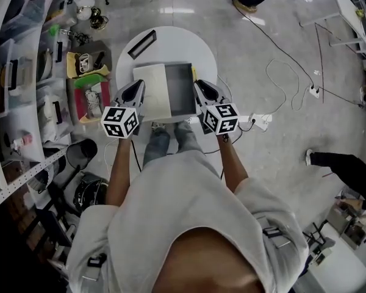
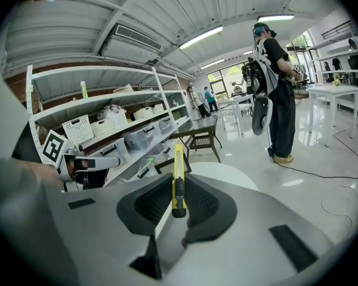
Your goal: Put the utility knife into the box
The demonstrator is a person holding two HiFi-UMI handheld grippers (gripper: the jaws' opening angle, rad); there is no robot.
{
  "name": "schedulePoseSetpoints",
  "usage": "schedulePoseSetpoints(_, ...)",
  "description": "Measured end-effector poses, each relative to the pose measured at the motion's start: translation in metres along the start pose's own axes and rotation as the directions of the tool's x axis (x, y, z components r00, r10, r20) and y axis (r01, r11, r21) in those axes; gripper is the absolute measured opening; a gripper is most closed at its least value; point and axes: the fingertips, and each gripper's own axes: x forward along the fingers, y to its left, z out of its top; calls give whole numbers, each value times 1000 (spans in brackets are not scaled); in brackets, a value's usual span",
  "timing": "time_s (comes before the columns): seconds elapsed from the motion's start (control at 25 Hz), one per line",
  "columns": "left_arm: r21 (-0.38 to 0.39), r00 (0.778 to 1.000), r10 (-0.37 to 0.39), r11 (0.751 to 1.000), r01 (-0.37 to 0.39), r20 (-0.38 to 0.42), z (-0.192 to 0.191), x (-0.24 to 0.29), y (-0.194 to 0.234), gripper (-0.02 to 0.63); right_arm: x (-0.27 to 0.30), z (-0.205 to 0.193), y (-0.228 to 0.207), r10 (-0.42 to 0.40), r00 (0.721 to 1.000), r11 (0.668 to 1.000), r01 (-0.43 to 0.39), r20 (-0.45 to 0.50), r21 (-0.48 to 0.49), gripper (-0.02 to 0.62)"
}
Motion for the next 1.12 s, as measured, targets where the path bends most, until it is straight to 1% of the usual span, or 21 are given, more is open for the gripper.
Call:
schedulePoseSetpoints(0.24,-24,1000,11,1000,-11,-20,-17,-2,1,18,3,-28,0,12,998,1000,-12,-66,8,78)
schedulePoseSetpoints(0.4,-42,999,16,999,-18,-30,-27,-4,1,18,7,-46,0,20,993,1000,-21,-119,-8,78)
schedulePoseSetpoints(0.6,-61,999,27,998,-29,-37,-35,-4,2,18,17,-64,-3,29,980,996,-45,-199,-78,78)
schedulePoseSetpoints(0.76,-70,998,42,997,-44,-36,-37,-9,9,18,28,-76,-2,36,964,985,-79,-265,-152,80)
schedulePoseSetpoints(0.96,-83,998,60,995,-63,-34,-37,-14,17,18,40,-88,5,40,932,953,-144,-359,-268,79)
schedulePoseSetpoints(1.04,-87,997,66,994,-68,-34,-38,-16,21,18,45,-95,7,33,914,929,-177,-404,-326,78)
schedulePoseSetpoints(1.12,-92,997,70,993,-73,-35,-39,-17,24,18,51,-104,5,17,894,896,-212,-447,-391,79)
